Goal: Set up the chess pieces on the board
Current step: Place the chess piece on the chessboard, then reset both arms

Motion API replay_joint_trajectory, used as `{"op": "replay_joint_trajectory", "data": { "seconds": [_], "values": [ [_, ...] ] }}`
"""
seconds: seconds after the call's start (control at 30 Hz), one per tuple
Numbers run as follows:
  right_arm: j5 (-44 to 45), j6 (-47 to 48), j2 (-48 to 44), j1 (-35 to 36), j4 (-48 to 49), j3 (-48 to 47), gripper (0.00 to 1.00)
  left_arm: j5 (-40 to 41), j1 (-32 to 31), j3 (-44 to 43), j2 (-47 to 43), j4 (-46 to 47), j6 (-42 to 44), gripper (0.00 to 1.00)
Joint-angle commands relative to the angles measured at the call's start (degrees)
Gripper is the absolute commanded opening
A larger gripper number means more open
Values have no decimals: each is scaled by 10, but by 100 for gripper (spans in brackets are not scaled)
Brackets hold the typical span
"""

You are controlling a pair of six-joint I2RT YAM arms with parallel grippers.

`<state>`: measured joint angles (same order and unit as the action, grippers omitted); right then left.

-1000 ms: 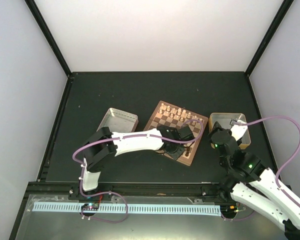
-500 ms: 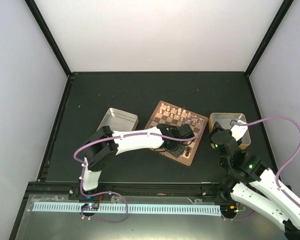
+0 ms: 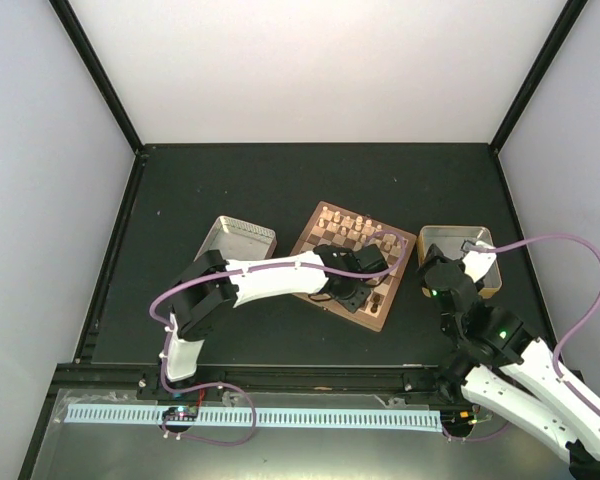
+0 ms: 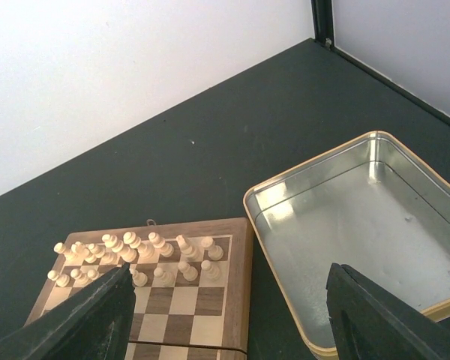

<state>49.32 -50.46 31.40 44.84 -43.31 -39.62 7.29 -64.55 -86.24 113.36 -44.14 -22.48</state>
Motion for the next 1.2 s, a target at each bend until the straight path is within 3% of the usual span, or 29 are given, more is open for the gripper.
{"op": "replay_joint_trajectory", "data": {
  "seconds": [0.0,0.43,0.6,0.83,0.97,1.17],
  "values": [
    [7,-8,-10,-3,9,0,71,-16,2,-29,-28,-7,5,39],
    [1,-5,-27,-2,9,-11,71,-30,14,-45,-108,-17,-13,39],
    [-17,61,-36,-3,35,-22,71,-10,46,2,-207,13,-29,41],
    [-92,221,-69,-3,73,-57,75,64,106,141,-439,103,-5,70],
    [-109,256,-98,-3,56,-82,89,120,113,221,-578,153,40,96],
    [-125,261,-132,-3,15,-124,100,190,114,261,-731,113,50,99]
  ]
}}
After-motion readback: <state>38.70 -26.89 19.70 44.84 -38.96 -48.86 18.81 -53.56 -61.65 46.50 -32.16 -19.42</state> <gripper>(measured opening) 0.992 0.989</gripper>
